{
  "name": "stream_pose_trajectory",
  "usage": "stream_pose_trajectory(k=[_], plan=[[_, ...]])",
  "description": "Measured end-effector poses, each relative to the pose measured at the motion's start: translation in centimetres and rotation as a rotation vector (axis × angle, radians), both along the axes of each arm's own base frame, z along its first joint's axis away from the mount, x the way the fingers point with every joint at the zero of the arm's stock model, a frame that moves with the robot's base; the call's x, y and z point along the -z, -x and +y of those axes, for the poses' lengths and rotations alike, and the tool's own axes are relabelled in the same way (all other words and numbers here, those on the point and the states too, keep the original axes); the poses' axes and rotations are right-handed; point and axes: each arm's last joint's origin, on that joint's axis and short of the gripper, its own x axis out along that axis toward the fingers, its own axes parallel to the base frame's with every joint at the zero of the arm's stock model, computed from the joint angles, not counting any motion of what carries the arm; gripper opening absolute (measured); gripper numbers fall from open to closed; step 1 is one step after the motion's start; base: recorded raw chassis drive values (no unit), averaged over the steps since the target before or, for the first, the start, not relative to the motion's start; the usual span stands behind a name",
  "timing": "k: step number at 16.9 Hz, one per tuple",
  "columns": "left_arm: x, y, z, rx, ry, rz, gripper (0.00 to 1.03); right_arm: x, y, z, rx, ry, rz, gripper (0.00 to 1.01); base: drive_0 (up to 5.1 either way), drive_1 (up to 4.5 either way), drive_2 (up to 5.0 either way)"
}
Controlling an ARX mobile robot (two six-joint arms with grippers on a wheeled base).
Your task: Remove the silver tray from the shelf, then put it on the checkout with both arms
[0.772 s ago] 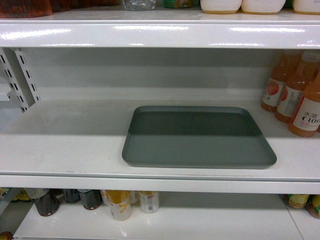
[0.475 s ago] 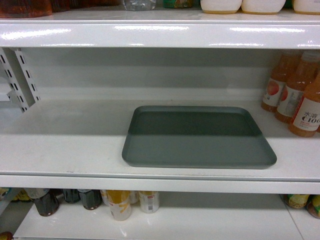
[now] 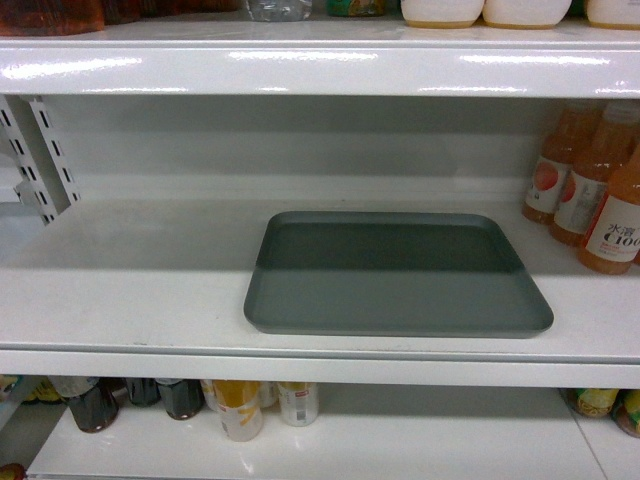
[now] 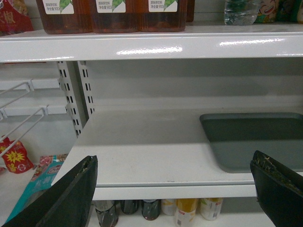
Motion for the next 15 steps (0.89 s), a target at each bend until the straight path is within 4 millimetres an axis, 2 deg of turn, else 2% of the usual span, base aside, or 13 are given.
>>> stream_pose_trajectory(k=[15], plan=[[0.00,0.00,0.00,0.000,0.000,0.000,0.98,0.02,0.00,0.00,0.000,0.000,0.001,0.98,0.0,0.00,0.0]])
